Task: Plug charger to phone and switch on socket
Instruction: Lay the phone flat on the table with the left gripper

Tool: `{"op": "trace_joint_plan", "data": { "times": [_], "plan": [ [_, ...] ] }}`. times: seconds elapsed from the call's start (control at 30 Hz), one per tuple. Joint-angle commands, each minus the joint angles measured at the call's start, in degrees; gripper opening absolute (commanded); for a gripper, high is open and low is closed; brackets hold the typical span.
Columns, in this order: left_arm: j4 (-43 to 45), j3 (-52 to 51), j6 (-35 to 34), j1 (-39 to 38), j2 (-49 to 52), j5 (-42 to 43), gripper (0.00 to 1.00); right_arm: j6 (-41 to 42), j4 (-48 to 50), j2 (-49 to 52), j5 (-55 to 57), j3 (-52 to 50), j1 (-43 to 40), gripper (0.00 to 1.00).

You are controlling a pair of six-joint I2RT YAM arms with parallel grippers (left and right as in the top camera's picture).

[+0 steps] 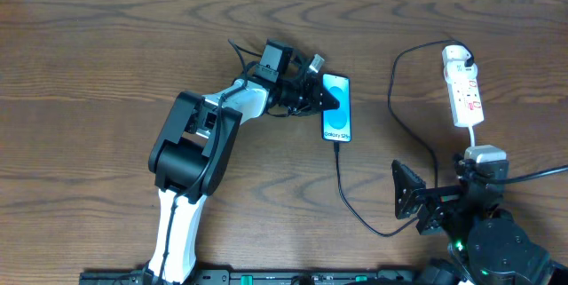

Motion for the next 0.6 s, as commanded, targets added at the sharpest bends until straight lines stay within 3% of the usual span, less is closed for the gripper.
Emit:
{"op": "trace_joint_plan", "data": {
  "times": [0.0,0.57],
  "plan": [
    [-0.2,1.3,1.5,-0.2,0.2,-1.7,0.12,0.8,-0.2,0.1,0.9,-0.5,0.2,0.99],
    [-0.8,0.5,1.7,-1.5,0.2,-4.1,0.17,0.8,-0.6,0.1,0.9,-0.5,0.2,0.99]
  ]
}}
